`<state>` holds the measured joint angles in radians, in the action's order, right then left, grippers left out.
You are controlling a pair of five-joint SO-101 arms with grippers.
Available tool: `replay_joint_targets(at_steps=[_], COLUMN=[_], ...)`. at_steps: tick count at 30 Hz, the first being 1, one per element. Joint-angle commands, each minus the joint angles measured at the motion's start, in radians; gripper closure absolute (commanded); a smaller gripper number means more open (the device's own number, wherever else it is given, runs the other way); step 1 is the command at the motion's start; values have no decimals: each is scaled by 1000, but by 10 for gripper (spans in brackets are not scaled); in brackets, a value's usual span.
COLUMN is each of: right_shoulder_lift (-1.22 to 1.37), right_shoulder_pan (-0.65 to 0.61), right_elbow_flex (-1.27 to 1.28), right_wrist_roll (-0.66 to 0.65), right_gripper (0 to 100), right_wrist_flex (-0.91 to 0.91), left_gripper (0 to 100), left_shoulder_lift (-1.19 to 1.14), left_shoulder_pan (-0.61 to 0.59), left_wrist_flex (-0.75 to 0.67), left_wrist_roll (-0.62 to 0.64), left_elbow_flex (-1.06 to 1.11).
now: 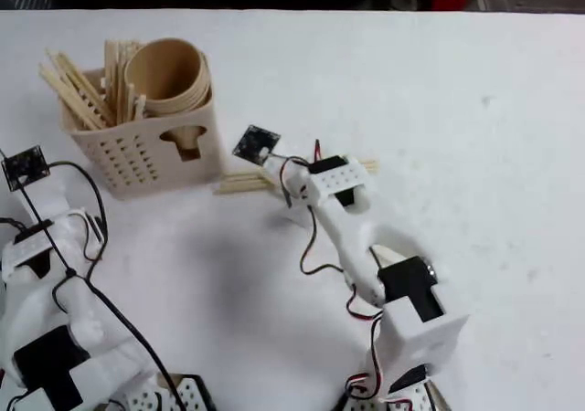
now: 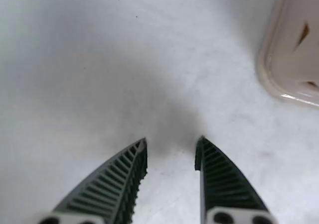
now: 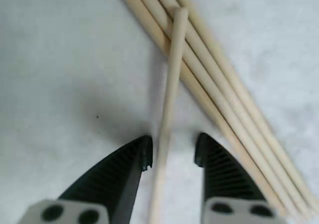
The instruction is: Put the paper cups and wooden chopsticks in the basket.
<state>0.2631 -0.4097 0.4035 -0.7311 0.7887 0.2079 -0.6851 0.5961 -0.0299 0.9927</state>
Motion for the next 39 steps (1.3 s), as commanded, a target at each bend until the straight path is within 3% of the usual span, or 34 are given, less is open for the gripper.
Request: replay_joint_targets(at_steps=[1, 8, 14, 20, 27, 33, 39], right_shoulder_lift=[-2, -209, -654, -938, -711, -360, -56], right_shoulder_pan=[-5, -13, -16, -173, -367, -421, -458], right_elbow_flex=[-32, -32, -34, -198, -635, -962, -1290], right_wrist_roll=[11, 66, 213, 316, 405, 562, 583], right_gripper=[973, 982, 982, 983, 982, 981, 981], right_wrist_flex=[-15, 116, 236, 234, 173, -87, -214], left_gripper=[828, 828, 828, 828, 828, 828, 828], left_shoulder_lift=[25, 25, 25, 25, 25, 25, 24], left_shoulder_pan=[10, 10, 10, 10, 10, 10, 10], left_wrist_flex=[-17, -17, -17, -17, -17, -17, -17], left_wrist_roll=[5, 5, 5, 5, 5, 5, 5], left_elbow_flex=[-2, -2, -2, -2, -2, -2, -2])
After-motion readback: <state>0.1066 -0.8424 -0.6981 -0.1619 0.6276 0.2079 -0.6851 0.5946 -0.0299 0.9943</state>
